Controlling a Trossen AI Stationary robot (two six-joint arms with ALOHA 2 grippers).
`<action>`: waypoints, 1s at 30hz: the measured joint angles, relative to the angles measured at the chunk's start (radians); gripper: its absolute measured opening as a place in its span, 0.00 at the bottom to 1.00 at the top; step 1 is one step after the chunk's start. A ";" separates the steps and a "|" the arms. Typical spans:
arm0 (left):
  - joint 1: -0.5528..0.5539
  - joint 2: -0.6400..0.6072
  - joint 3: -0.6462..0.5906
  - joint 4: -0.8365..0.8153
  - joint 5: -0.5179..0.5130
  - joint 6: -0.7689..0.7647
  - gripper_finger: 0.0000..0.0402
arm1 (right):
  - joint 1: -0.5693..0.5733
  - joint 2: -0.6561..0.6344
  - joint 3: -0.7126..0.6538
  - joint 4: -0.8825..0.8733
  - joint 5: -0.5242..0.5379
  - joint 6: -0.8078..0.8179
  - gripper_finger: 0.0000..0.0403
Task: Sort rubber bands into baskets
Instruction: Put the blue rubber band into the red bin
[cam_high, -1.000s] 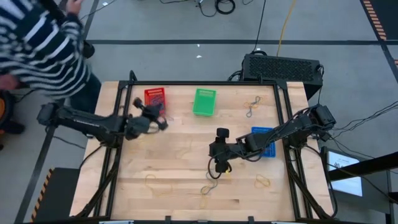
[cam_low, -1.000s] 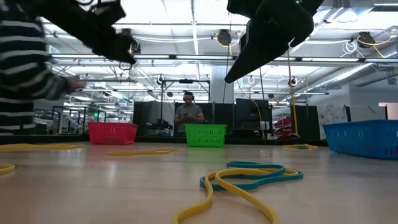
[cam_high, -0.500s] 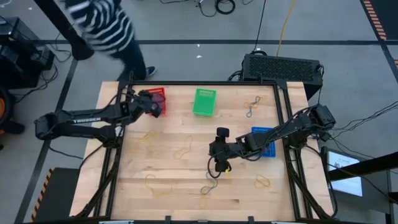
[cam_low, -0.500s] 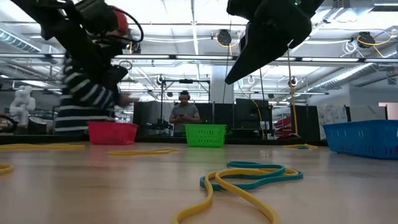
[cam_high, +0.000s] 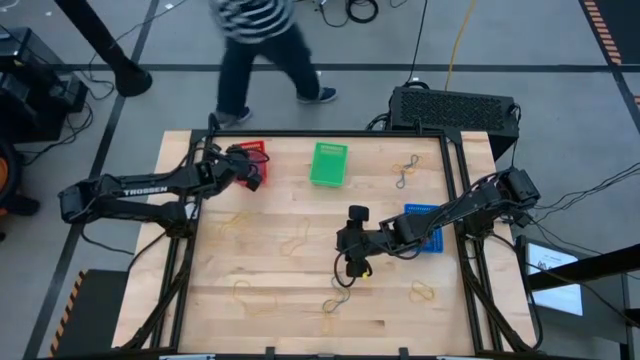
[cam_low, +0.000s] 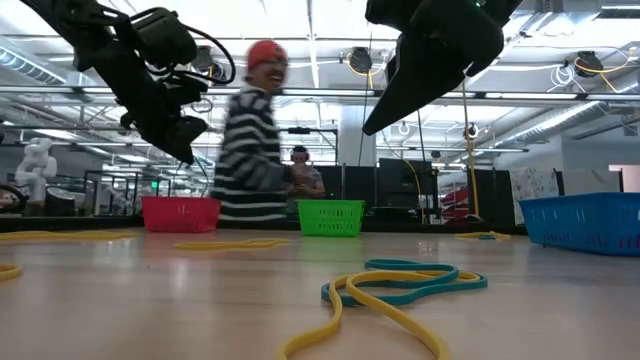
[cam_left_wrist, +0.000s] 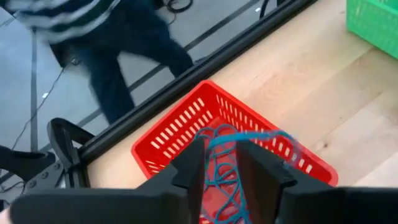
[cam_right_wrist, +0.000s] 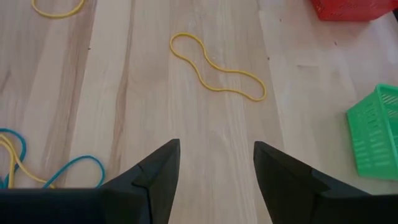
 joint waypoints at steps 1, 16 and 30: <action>0.000 -0.003 0.001 -0.008 0.000 -0.001 0.26 | 0.000 0.000 0.000 -0.001 0.000 0.007 0.49; 0.161 -0.003 0.161 -0.381 0.246 -0.030 0.29 | -0.182 -0.125 0.074 -0.484 -0.057 0.054 0.49; -0.057 -0.003 0.131 0.099 0.494 -0.012 0.29 | -0.779 -0.142 0.073 -0.848 -0.137 0.058 0.49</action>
